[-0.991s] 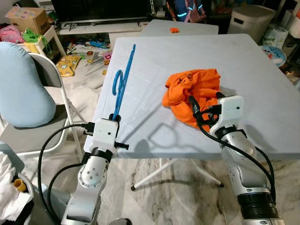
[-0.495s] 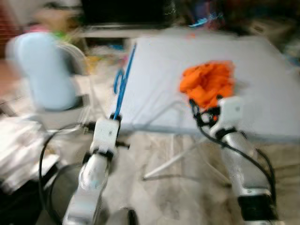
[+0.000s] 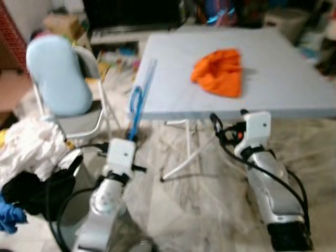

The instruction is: Hang hanger

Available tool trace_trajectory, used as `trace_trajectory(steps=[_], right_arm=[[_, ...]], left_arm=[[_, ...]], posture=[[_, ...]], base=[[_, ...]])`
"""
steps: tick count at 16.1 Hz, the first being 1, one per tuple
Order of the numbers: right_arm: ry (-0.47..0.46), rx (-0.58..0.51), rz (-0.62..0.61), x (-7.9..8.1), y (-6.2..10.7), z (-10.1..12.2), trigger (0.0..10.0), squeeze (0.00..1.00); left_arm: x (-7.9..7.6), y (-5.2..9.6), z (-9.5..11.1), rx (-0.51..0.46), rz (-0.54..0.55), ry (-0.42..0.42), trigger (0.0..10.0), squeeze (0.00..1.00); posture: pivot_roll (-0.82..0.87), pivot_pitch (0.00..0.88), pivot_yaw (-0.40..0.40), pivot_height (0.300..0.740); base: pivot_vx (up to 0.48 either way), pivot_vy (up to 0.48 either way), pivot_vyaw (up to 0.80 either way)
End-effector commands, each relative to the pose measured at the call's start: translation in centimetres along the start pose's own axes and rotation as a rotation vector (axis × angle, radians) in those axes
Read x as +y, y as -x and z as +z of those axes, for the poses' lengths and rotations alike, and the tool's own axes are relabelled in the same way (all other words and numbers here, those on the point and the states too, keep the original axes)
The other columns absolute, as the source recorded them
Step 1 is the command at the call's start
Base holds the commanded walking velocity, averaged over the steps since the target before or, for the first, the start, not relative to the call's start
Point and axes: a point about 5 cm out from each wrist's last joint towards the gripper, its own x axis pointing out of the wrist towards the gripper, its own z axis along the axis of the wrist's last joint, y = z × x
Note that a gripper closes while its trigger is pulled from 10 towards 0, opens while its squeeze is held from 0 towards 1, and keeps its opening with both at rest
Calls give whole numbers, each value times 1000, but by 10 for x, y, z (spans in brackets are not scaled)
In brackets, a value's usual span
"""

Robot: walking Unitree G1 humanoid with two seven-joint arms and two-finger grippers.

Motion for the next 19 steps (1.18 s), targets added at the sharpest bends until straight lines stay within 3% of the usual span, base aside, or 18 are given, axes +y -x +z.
trace_trajectory(steps=[1, 4, 15, 16, 17, 18, 19], right_arm=[[-2, -18, 12, 4, -2, 5, 10000, 631], [1, -13, 12, 4, -2, 4, 10000, 631], [14, 3, 37, 10, 0, 1, 10000, 631], [61, 11, 74, 10, -1, 1, 10000, 502], [137, 21, 141, 9, -2, 2, 10000, 192], [196, 32, 186, 8, -3, 1, 10000, 0], [288, 63, 212, -1, -3, -3, 10000, 0]], left_arm=[[7, -1, 4, -15, 7, -23, 10000, 0], [7, 0, 3, -11, 7, -22, 10000, 0], [7, 0, -2, 21, -1, 1, 10000, 0], [3, 0, -8, 77, -77, 4, 10000, 0], [1, -1, -20, 157, -167, -27, 10000, 0], [0, -1, -25, 189, -230, -63, 10000, 0], [3, 0, -32, 202, -346, -136, 10000, 0]], posture=[[-52, 52, 43, 740], [-51, 54, 44, 740], [-53, 71, 39, 740], [-53, 71, 39, 740], [-53, 71, 39, 740], [-53, 77, 35, 740], [-53, 77, 35, 740]], base=[[-326, 0, 0], [-295, 0, 0], [0, 0, 0], [0, 0, 0], [0, 0, 0], [0, 0, 0], [0, 0, 0]])
